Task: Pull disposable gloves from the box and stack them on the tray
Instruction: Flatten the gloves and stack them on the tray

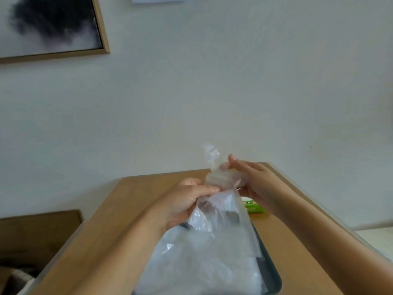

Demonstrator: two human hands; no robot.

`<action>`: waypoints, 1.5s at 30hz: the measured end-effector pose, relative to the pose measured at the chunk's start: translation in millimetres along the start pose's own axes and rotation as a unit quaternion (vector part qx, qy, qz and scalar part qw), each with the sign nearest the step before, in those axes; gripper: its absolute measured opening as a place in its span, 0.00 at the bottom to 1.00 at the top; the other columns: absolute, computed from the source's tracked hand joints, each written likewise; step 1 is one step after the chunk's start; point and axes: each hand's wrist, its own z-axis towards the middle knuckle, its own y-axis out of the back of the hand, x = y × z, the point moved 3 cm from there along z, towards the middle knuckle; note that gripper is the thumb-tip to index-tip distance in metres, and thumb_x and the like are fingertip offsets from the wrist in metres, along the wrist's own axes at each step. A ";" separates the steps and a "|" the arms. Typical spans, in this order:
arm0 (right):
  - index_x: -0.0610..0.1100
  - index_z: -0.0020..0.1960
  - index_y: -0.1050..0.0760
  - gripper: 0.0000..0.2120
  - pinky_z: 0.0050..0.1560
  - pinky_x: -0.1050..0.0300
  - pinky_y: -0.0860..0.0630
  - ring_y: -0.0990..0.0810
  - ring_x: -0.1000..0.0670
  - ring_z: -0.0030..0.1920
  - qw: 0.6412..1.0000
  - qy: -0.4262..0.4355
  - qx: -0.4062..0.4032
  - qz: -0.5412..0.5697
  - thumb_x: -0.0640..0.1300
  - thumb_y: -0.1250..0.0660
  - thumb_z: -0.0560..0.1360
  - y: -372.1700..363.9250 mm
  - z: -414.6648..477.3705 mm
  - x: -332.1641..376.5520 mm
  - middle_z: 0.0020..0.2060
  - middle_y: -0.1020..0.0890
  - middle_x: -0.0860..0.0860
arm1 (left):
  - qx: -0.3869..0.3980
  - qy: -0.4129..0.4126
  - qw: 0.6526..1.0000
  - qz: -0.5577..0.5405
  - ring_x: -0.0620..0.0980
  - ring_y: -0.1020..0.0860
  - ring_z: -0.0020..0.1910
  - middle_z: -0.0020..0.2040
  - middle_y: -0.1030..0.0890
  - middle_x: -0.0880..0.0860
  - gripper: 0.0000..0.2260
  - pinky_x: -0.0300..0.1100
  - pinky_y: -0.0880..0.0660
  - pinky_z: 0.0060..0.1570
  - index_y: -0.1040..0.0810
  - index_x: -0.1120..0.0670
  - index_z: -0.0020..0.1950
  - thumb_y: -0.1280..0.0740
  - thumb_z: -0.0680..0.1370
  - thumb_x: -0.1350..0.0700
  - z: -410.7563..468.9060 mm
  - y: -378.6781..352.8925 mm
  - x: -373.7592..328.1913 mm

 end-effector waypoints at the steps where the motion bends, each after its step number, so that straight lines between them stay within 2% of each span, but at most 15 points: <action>1: 0.42 0.58 0.22 0.25 0.48 0.53 0.20 0.17 0.45 0.46 1.000 -0.014 0.017 0.016 0.60 0.37 0.72 -1.9 -7.5 -6.9 0.48 0.16 0.43 | -0.014 0.009 1.000 -0.010 0.50 0.21 0.33 0.36 0.20 0.58 0.06 0.38 0.25 0.34 0.20 0.62 0.40 0.27 0.68 0.59 -8.9 3.9 1.2; 3: 0.46 0.66 0.27 0.32 0.56 0.47 0.22 0.19 0.43 0.55 0.996 -0.025 0.089 0.012 0.64 0.32 0.69 -4.8 -23.6 -17.6 0.56 0.19 0.43 | -0.033 0.016 0.999 -0.023 0.54 0.23 0.39 0.39 0.20 0.59 0.10 0.42 0.28 0.42 0.19 0.63 0.41 0.25 0.66 0.58 -22.2 12.5 6.0; 6: 0.45 0.68 0.30 0.30 0.61 0.45 0.24 0.20 0.43 0.59 0.990 -0.052 0.133 -0.013 0.47 0.24 0.69 -12.3 -42.9 -31.4 0.60 0.20 0.45 | -0.087 0.018 0.990 -0.107 0.55 0.21 0.39 0.39 0.19 0.61 0.07 0.44 0.25 0.41 0.17 0.63 0.42 0.34 0.74 0.63 -35.3 21.1 16.3; 11: 0.34 0.48 0.21 0.08 0.43 0.63 0.20 0.19 0.48 0.39 0.999 -0.004 -0.049 -0.009 0.38 0.35 0.77 -42.1 -53.2 -35.4 0.40 0.17 0.39 | -0.134 0.101 0.970 -0.173 0.53 0.20 0.29 0.35 0.21 0.60 0.16 0.41 0.22 0.30 0.24 0.67 0.43 0.50 0.71 0.75 -63.8 27.9 31.4; 14: 0.40 0.39 0.20 0.14 0.34 0.65 0.28 0.27 0.57 0.27 0.974 0.062 -0.113 -0.185 0.44 0.38 0.79 -42.9 -49.1 -10.4 0.26 0.23 0.51 | -0.209 0.099 0.970 -0.069 0.54 0.18 0.34 0.39 0.17 0.60 0.17 0.45 0.21 0.34 0.24 0.65 0.47 0.49 0.71 0.75 -80.5 49.7 34.8; 17: 0.47 0.31 0.21 0.16 0.26 0.67 0.37 0.33 0.59 0.21 0.903 0.069 -0.051 -0.422 0.52 0.33 0.76 -52.1 -44.4 17.4 0.22 0.27 0.53 | -0.305 0.026 0.951 0.035 0.50 0.21 0.51 0.58 0.21 0.55 0.11 0.47 0.24 0.54 0.28 0.55 0.62 0.41 0.80 0.57 -92.3 71.9 22.3; 20: 0.49 0.24 0.27 0.20 0.21 0.67 0.40 0.37 0.55 0.19 0.846 0.044 0.011 -0.532 0.54 0.30 0.72 -73.8 -42.1 37.2 0.19 0.34 0.54 | -0.234 -0.076 0.948 0.204 0.38 0.30 0.64 0.66 0.28 0.40 0.31 0.32 0.33 0.59 0.35 0.44 0.71 0.32 0.71 0.35 -100.1 52.0 -5.6; 23: 0.47 0.27 0.26 0.19 0.22 0.65 0.42 0.38 0.54 0.22 0.824 0.025 0.036 -0.564 0.54 0.32 0.73 -92.8 -40.2 49.0 0.21 0.32 0.53 | -0.136 -0.126 0.919 0.348 0.33 0.29 0.60 0.61 0.26 0.35 0.30 0.25 0.33 0.50 0.33 0.40 0.68 0.26 0.69 0.42 -92.5 20.5 -12.5; 25: 0.43 0.32 0.22 0.18 0.24 0.63 0.40 0.35 0.53 0.25 0.817 0.029 0.037 -0.575 0.54 0.34 0.74 -98.5 -39.3 55.1 0.25 0.30 0.51 | -0.134 -0.149 0.896 0.396 0.32 0.25 0.48 0.48 0.20 0.37 0.14 0.26 0.32 0.45 0.25 0.40 0.54 0.28 0.71 0.50 -83.6 13.0 -12.9; 28: 0.38 0.39 0.21 0.17 0.23 0.65 0.38 0.34 0.53 0.23 0.837 0.033 0.041 -0.545 0.51 0.34 0.76 -97.5 -40.5 60.8 0.24 0.30 0.50 | -0.138 -0.128 0.892 0.412 0.37 0.28 0.29 0.28 0.24 0.40 0.11 0.28 0.35 0.29 0.25 0.45 0.33 0.31 0.73 0.57 -78.2 16.8 -14.4; 33: 0.42 0.40 0.20 0.13 0.23 0.64 0.40 0.40 0.54 0.19 0.933 -0.051 0.050 -0.352 0.48 0.35 0.78 -78.7 -42.2 59.2 0.19 0.34 0.51 | -0.078 -0.037 0.955 0.282 0.43 0.20 0.33 0.33 0.17 0.52 0.10 0.28 0.29 0.35 0.19 0.58 0.38 0.38 0.75 0.66 -85.6 38.6 -21.4; 36: 0.38 0.44 0.21 0.13 0.23 0.64 0.33 0.33 0.51 0.22 0.966 -0.149 0.042 -0.209 0.48 0.35 0.78 -68.5 -41.0 45.6 0.27 0.30 0.45 | -0.038 0.033 0.974 0.220 0.44 0.22 0.28 0.31 0.18 0.56 0.12 0.30 0.30 0.28 0.21 0.59 0.39 0.41 0.79 0.67 -83.7 54.6 -28.1; 39: 0.40 0.40 0.22 0.12 0.21 0.65 0.32 0.30 0.55 0.21 0.968 -0.197 0.019 -0.156 0.46 0.35 0.78 -56.9 -37.1 23.1 0.24 0.27 0.49 | -0.008 0.105 0.971 0.216 0.46 0.22 0.27 0.31 0.20 0.57 0.14 0.31 0.30 0.23 0.22 0.62 0.38 0.43 0.79 0.68 -75.0 69.4 -30.1; 43: 0.42 0.36 0.24 0.12 0.26 0.64 0.31 0.25 0.55 0.23 0.945 -0.156 0.010 -0.288 0.44 0.34 0.78 -38.9 -27.1 -14.4 0.24 0.21 0.51 | -0.009 0.169 0.943 0.288 0.45 0.23 0.27 0.36 0.21 0.55 0.09 0.34 0.27 0.26 0.19 0.67 0.51 0.36 0.78 0.63 -50.3 82.5 -12.2; 45: 0.40 0.37 0.25 0.11 0.25 0.65 0.30 0.23 0.56 0.24 0.933 -0.149 0.000 -0.328 0.43 0.33 0.77 -30.7 -24.9 -34.1 0.27 0.20 0.51 | -0.011 0.169 0.927 0.334 0.42 0.27 0.25 0.33 0.22 0.52 0.07 0.33 0.29 0.28 0.18 0.63 0.49 0.33 0.77 0.60 -39.7 83.9 4.6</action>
